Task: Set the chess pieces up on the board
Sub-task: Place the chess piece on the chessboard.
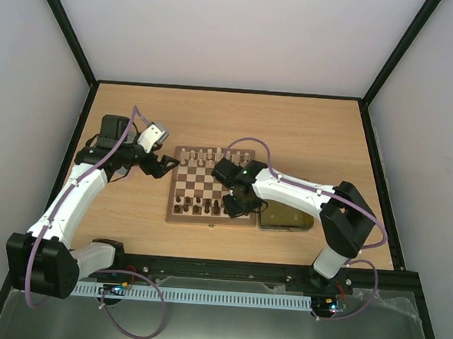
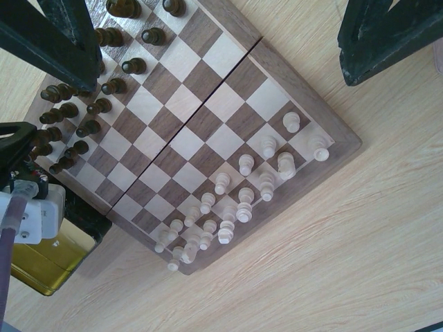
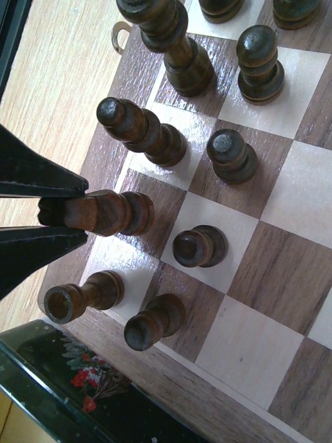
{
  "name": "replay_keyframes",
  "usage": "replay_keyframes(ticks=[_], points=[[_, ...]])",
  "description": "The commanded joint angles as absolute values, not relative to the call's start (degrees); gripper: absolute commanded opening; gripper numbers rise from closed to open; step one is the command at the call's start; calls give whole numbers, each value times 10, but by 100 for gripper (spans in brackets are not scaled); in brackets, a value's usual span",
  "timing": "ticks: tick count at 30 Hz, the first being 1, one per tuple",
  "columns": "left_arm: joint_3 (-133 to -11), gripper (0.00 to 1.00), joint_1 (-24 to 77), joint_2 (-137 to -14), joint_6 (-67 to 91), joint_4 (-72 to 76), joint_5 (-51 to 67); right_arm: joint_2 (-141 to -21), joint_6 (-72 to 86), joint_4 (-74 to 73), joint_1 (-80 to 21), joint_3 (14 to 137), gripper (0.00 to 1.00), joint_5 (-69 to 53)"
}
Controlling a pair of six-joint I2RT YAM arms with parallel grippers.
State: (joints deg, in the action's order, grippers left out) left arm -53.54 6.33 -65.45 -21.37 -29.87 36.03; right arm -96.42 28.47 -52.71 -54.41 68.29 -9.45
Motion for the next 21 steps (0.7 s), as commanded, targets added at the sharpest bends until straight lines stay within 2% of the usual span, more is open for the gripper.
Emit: replay_keyframes(ticks=[1, 12, 21], points=[[-531, 93, 60, -653, -214, -298, 376, -975, 277, -542, -548, 679, 2, -83], [-529, 93, 60, -654, -215, -298, 378, -989, 275, -529, -548, 674, 4, -87], [-527, 93, 60, -656, -216, -297, 381, -991, 276, -525, -548, 674, 20, -90]])
